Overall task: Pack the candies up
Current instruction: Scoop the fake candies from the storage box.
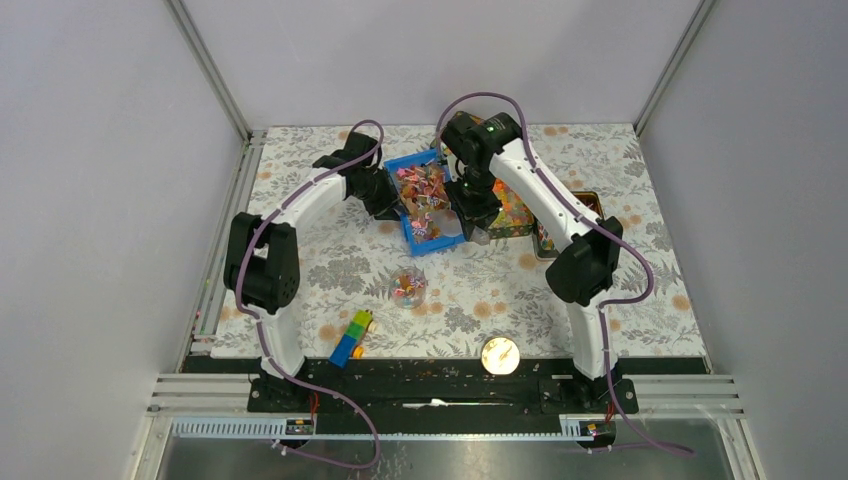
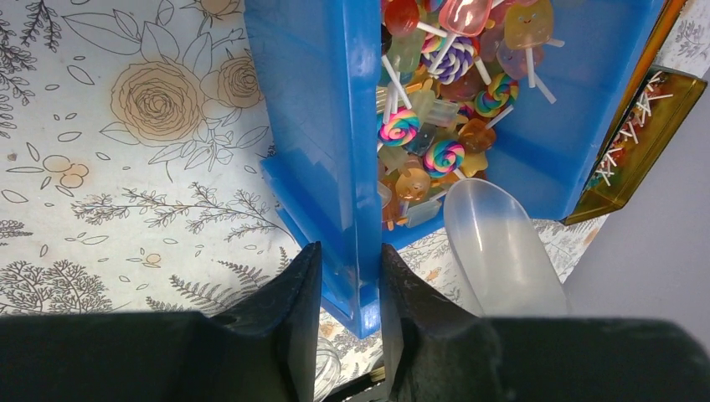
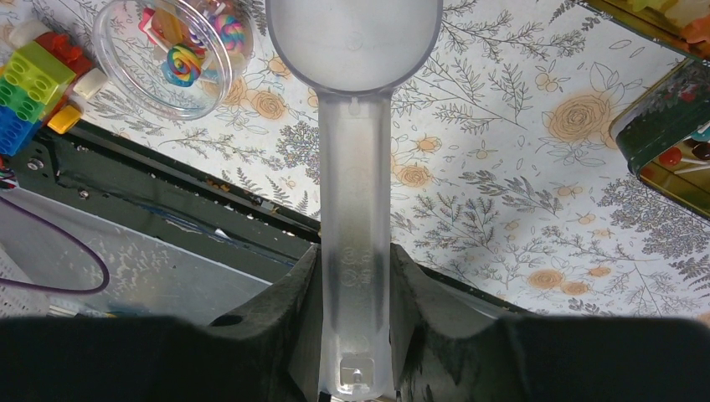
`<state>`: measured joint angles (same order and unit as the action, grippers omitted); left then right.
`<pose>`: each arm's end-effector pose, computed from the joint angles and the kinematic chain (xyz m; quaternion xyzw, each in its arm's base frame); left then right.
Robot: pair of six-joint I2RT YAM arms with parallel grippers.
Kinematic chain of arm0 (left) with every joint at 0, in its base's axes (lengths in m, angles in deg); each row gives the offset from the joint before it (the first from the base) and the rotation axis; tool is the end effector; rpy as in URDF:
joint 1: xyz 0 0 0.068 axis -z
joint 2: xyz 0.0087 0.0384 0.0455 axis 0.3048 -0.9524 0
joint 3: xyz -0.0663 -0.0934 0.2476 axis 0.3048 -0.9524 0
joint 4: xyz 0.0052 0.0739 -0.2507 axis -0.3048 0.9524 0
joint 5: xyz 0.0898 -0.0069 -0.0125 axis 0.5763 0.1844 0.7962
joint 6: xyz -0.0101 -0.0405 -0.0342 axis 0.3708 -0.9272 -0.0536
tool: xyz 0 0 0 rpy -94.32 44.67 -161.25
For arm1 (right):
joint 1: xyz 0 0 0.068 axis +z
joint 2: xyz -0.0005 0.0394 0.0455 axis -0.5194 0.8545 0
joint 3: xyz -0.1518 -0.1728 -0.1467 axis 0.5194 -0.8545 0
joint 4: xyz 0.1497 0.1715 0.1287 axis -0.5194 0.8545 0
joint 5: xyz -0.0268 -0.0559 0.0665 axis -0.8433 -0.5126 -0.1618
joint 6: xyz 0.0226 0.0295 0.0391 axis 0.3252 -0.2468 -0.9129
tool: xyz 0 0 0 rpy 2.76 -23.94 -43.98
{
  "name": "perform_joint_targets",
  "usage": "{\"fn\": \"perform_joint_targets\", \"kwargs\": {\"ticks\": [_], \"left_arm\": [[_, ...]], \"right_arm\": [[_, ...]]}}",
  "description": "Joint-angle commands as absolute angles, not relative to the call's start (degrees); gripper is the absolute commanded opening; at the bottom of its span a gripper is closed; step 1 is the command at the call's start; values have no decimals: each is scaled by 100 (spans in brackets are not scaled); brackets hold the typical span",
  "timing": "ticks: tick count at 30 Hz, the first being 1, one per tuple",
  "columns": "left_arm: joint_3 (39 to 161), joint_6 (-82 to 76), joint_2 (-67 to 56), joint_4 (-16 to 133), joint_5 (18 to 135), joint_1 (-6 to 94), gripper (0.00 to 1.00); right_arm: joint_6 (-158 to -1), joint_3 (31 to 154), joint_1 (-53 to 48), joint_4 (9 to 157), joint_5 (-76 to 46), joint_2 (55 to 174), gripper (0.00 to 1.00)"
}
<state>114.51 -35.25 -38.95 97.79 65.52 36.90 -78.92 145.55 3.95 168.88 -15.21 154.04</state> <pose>0.3822 -0.1452 0.2351 -0.1561 0.9390 -0.2737 0.1375 0.3318 0.2398 0.3297 -0.2562 0.9590 0.0944 0.0753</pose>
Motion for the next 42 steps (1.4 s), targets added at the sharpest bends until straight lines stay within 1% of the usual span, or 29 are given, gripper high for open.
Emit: {"fn": "perform_joint_targets", "kwargs": {"ticks": [1,2,3,12,24,34,42], "left_arm": [[11576,-3409,-3881,9848,6353,3909,3],[11543,-3400,-3851,9855,6321,3939,1],[11501,-3398,-3831,9867,6301,3970,0],[11047,-3556,-3488,9820,6111,4182,0],[10637,-3558,-3126,9807,6069,4352,0],[10628,-3421,-3084,9968,6051,4367,0],[10691,-3362,-3153,10000,5943,4409,0]], "right_arm": [[-7969,14436,445,17171,-1638,15301,0],[-7966,14386,452,17183,-1661,15283,0],[-7955,14329,464,17194,-1694,15264,0],[-7954,13909,617,17223,-1970,15069,0],[-8035,13913,907,17364,-2154,15255,0],[-8185,14560,918,17747,-2206,16017,0],[-8215,15073,918,17735,-2205,16618,0]]}}
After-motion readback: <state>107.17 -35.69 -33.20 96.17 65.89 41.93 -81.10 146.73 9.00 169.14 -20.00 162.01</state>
